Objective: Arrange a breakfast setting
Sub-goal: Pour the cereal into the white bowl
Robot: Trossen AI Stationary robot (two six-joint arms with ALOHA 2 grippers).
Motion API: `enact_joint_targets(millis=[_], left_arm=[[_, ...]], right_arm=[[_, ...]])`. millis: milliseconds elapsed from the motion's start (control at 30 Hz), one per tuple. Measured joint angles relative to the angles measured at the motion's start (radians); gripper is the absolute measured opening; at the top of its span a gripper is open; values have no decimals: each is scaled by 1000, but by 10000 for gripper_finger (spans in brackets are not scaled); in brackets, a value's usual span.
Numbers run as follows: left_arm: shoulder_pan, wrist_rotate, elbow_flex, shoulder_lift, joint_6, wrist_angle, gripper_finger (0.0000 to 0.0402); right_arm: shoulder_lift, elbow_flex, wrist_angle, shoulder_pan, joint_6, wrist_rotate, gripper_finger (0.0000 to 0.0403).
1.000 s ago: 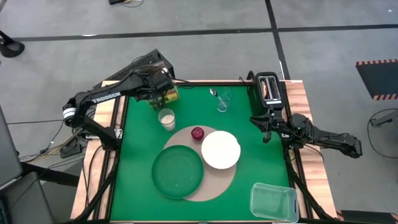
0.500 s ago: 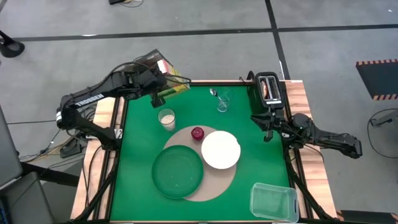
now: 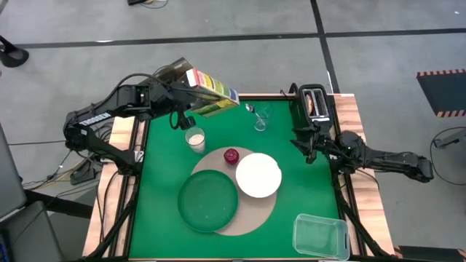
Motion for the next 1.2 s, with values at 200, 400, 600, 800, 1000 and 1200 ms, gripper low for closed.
enact_joint_targets(millis=[200, 400, 600, 800, 1000, 1200], left_arm=[[-71, 0, 31, 0, -19, 2, 0], [-144, 0, 55, 0, -20, 41, 0], [-185, 11, 56, 1, 1, 123, 0], [-185, 66, 55, 22, 43, 231, 0], [-185, 97, 54, 28, 44, 255, 0], [-196, 108, 54, 28, 36, 281, 0]], right_arm=[[22, 3, 77, -1, -18, 5, 292], [21, 4, 94, -2, -16, 3, 292], [28, 5, 104, -6, -10, 8, 314], [53, 7, 151, -6, -15, 16, 384], [138, 7, 224, -5, -57, 26, 393], [261, 7, 416, -5, -98, 26, 396]])
